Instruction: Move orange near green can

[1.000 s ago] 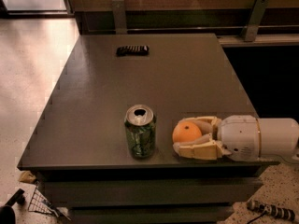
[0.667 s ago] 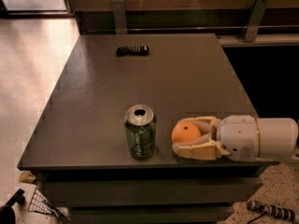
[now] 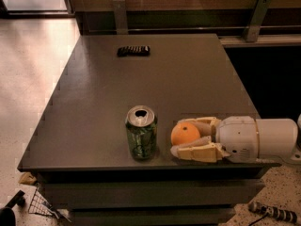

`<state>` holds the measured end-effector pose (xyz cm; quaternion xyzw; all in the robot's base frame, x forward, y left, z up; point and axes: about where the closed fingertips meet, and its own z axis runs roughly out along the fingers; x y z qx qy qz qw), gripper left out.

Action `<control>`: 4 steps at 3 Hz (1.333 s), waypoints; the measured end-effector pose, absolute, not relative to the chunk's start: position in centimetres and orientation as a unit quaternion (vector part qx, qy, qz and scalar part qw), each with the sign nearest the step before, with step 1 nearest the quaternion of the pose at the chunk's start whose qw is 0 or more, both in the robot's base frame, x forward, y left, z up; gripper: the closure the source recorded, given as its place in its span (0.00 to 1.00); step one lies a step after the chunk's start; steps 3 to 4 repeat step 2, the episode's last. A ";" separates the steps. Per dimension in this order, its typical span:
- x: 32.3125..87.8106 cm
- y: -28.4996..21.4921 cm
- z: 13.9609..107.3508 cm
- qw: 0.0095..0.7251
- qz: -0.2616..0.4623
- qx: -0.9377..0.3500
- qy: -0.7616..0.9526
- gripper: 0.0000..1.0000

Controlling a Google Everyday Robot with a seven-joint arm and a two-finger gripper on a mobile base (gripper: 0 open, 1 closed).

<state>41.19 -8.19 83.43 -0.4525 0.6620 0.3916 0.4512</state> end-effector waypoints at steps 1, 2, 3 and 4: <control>41.2 -8.1 83.5 0.451 0.392 -0.454 0.661 0.00; 41.2 -8.1 83.5 0.451 0.392 -0.454 0.661 0.00; 41.2 -8.1 83.5 0.451 0.392 -0.454 0.661 0.00; 41.2 -8.1 83.5 0.451 0.392 -0.454 0.661 0.00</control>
Offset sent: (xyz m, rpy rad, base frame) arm -0.0003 0.0013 0.0003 -0.0008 -0.0004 0.0027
